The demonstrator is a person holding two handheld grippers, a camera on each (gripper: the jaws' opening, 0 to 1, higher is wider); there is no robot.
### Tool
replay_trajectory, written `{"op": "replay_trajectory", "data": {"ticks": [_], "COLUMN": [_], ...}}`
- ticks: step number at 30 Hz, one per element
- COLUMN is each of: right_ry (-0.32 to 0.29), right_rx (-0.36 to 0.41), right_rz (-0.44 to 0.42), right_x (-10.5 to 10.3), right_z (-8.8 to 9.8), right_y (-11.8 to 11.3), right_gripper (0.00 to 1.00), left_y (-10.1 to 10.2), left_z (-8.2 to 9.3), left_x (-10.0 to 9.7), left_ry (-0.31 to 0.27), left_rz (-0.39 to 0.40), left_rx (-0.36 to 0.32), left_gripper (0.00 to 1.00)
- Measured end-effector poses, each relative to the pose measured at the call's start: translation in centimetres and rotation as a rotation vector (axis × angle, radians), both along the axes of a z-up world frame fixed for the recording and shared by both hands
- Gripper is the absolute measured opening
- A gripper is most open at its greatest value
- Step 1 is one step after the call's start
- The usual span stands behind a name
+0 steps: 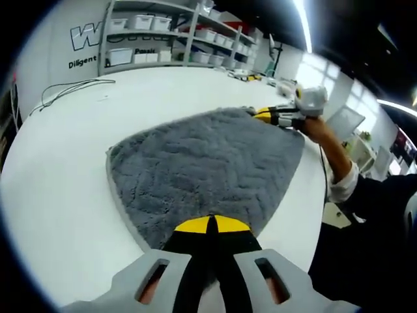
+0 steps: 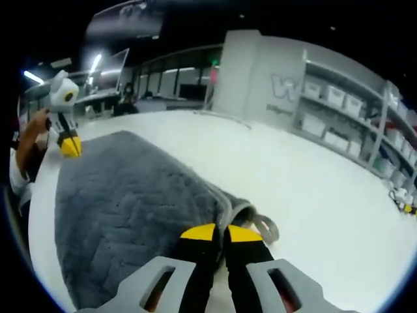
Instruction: Open the folded towel by lifting each exposed corner and separating the folded layers until the towel lies flat within the target outline without major curled edges
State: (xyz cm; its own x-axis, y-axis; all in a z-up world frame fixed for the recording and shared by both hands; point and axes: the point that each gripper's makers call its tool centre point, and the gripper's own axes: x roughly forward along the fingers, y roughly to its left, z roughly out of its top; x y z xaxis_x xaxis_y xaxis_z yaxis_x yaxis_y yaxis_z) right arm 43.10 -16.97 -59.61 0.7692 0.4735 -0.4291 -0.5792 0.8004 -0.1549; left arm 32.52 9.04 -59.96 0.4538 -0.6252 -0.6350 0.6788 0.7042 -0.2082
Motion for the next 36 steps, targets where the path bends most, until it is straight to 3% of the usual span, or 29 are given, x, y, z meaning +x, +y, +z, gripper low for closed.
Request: {"op": "replay_trajectory", "data": {"ticks": [10,27,33,36], "right_ry": [0.012,0.029,0.047,0.063], "right_rx": [0.006,-0.029,-0.031,-0.024], "right_rz": [-0.001,0.004,0.005,-0.002], "right_x": [-0.7,-2.7,-3.4,-3.7], "right_z": [0.0,0.0,0.0,-0.1], "right_y": [-0.3,-0.9,-0.9,-1.0], "right_gripper": [0.01,0.01,0.01,0.01], "left_y": [0.8,0.3,1.0,1.0], "left_z": [0.2,0.0,0.2,0.2], "left_x": [1.2,1.2,2.6,2.6], "left_ry": [-0.013,-0.061,-0.144,-0.157], "left_rz": [0.011,0.038,0.027,0.038], "left_rx": [-0.001,0.018,0.105,0.112], "left_gripper": [0.01,0.01,0.01,0.01]}}
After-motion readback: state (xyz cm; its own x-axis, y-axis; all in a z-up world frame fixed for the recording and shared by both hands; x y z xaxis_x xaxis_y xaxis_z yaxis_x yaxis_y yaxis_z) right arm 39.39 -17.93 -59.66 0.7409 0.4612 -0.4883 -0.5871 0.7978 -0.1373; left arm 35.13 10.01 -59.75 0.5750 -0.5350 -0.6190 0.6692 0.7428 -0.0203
